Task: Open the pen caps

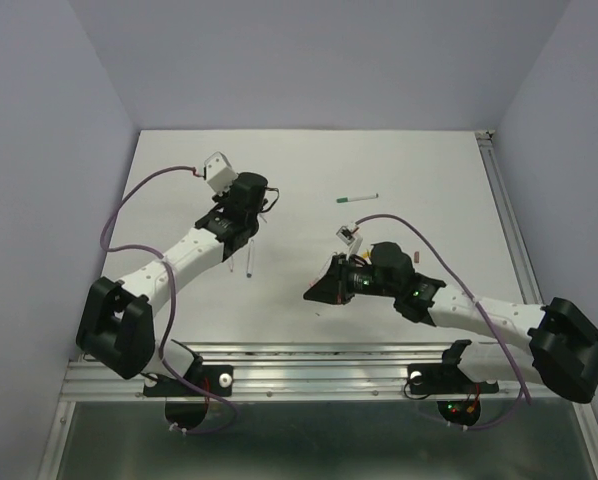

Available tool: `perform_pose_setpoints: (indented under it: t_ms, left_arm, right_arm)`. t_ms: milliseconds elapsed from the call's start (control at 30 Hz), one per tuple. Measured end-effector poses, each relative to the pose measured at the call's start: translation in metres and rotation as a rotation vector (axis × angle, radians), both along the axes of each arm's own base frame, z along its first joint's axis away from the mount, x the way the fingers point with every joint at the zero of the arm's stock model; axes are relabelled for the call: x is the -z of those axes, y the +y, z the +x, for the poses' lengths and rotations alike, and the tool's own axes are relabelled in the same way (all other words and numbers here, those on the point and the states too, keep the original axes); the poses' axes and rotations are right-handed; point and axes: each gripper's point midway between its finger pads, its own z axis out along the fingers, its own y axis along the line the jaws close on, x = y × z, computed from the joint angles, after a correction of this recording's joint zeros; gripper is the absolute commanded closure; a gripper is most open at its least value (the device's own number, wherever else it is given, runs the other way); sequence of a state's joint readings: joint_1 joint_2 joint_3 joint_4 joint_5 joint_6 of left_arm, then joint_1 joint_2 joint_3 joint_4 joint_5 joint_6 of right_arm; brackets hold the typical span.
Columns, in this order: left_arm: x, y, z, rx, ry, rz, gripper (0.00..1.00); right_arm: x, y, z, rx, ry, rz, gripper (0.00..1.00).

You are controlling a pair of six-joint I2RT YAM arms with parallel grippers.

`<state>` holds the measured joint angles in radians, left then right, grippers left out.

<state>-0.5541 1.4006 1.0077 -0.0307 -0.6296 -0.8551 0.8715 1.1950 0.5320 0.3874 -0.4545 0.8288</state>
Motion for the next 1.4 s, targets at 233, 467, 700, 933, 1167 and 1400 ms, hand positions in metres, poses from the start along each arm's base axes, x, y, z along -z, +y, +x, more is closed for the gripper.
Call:
perform_pose_setpoints:
  t_ms: [233, 467, 700, 933, 1167, 1400]
  left_arm:
    - [0.0, -0.001, -0.014, 0.128, 0.05, 0.11, 1.0]
    - [0.027, 0.005, -0.038, 0.232, 0.179, 0.211, 1.0]
    - [0.082, 0.011, -0.045, 0.286, 0.361, 0.329, 1.0]
    - [0.13, 0.036, -0.046, 0.257, 0.52, 0.402, 1.0]
    - [0.155, 0.045, -0.049, 0.269, 0.6, 0.446, 0.82]
    - [0.164, 0.046, -0.051, 0.281, 0.628, 0.457, 0.55]
  right_arm:
    - [0.037, -0.028, 0.03, 0.209, 0.029, -0.21, 0.99]
    - [0.067, -0.088, 0.067, 0.482, 0.06, -0.41, 0.99]
    - [0.063, -0.121, 0.088, 0.63, 0.052, -0.441, 0.99]
    - [0.071, -0.141, 0.09, 0.679, 0.071, -0.464, 0.99]
    - [0.068, -0.148, 0.09, 0.698, 0.067, -0.467, 0.99]
    - [0.068, -0.159, 0.088, 0.727, 0.068, -0.488, 0.99]
